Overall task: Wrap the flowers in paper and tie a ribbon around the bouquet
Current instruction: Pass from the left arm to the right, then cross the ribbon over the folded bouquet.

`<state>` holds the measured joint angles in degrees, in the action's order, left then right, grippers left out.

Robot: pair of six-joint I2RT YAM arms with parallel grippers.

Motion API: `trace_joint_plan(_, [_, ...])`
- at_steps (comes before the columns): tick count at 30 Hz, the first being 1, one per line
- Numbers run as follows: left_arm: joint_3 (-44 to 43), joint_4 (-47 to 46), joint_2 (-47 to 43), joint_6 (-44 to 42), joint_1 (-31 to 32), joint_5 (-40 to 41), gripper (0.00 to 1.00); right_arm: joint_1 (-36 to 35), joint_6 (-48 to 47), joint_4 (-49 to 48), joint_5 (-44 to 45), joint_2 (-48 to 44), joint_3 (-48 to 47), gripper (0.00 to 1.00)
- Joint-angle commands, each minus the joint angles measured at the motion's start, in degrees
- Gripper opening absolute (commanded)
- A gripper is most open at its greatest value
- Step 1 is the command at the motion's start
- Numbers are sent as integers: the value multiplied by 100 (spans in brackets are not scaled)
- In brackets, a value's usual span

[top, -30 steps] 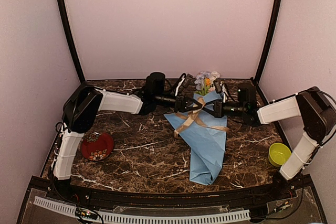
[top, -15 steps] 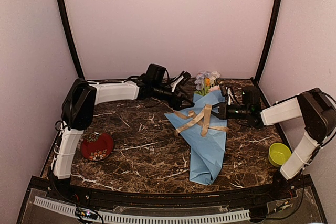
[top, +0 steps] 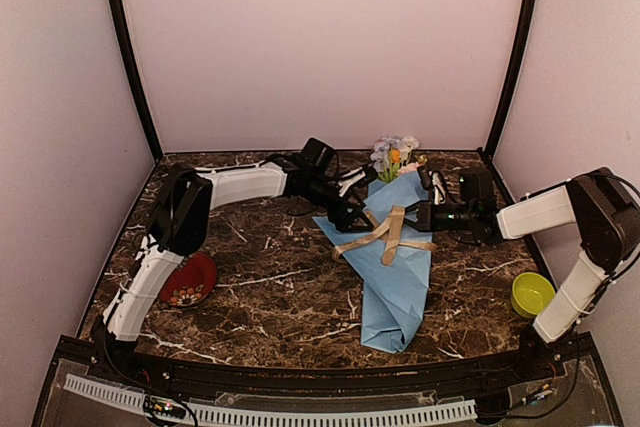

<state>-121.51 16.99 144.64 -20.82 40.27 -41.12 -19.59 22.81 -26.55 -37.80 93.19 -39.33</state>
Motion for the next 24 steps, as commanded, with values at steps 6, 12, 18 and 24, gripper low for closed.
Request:
trace_joint_plan(6, [-274,165,47,29,64,407,47,12,-120,114,83,-145,-196,0])
trace_joint_plan(12, [-101,194,-206,-26,64,251,3,22,-173,397,343,-139,-498,0])
trace_joint_plan(18, [676,-272,-874,-14,81,-22,0,58,-241,1106,679,378,-1280,0])
trace_joint_plan(24, [1507,-789,-1469,97,102,-475,0,56,-342,1556,647,943,-1846,0])
